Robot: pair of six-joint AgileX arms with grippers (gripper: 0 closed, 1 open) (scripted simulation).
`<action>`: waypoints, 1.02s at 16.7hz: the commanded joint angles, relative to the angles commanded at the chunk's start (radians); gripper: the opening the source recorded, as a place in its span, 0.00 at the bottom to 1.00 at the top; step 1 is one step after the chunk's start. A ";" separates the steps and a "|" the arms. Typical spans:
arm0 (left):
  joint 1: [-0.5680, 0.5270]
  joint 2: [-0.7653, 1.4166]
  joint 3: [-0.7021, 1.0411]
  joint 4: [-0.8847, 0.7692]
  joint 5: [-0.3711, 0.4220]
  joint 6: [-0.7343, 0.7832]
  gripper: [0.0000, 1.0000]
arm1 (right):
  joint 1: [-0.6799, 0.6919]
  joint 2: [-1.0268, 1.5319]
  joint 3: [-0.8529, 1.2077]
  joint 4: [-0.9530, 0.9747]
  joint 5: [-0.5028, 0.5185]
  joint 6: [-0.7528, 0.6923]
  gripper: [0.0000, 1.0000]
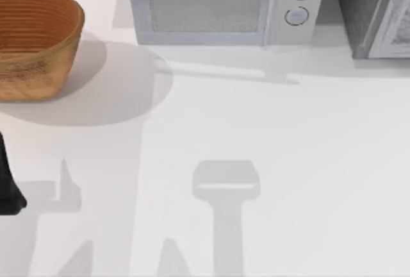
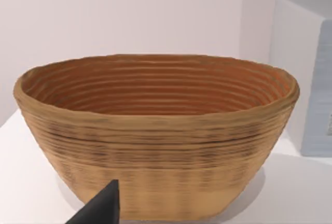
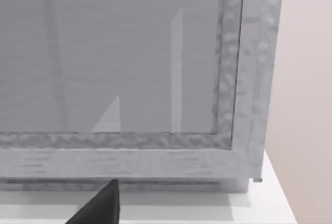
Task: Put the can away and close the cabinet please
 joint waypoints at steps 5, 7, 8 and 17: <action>0.000 0.000 0.000 0.000 0.000 0.000 1.00 | 0.004 -0.007 0.006 -0.008 0.002 -0.001 1.00; 0.000 0.000 0.000 0.000 0.000 0.000 1.00 | 0.004 -0.020 0.050 -0.044 0.002 -0.001 1.00; 0.000 0.000 0.000 0.000 0.000 0.000 1.00 | 0.003 -0.028 0.082 -0.076 0.002 -0.001 1.00; 0.000 0.000 0.000 0.000 0.000 0.000 1.00 | -0.003 -0.098 0.564 -0.646 -0.005 0.000 1.00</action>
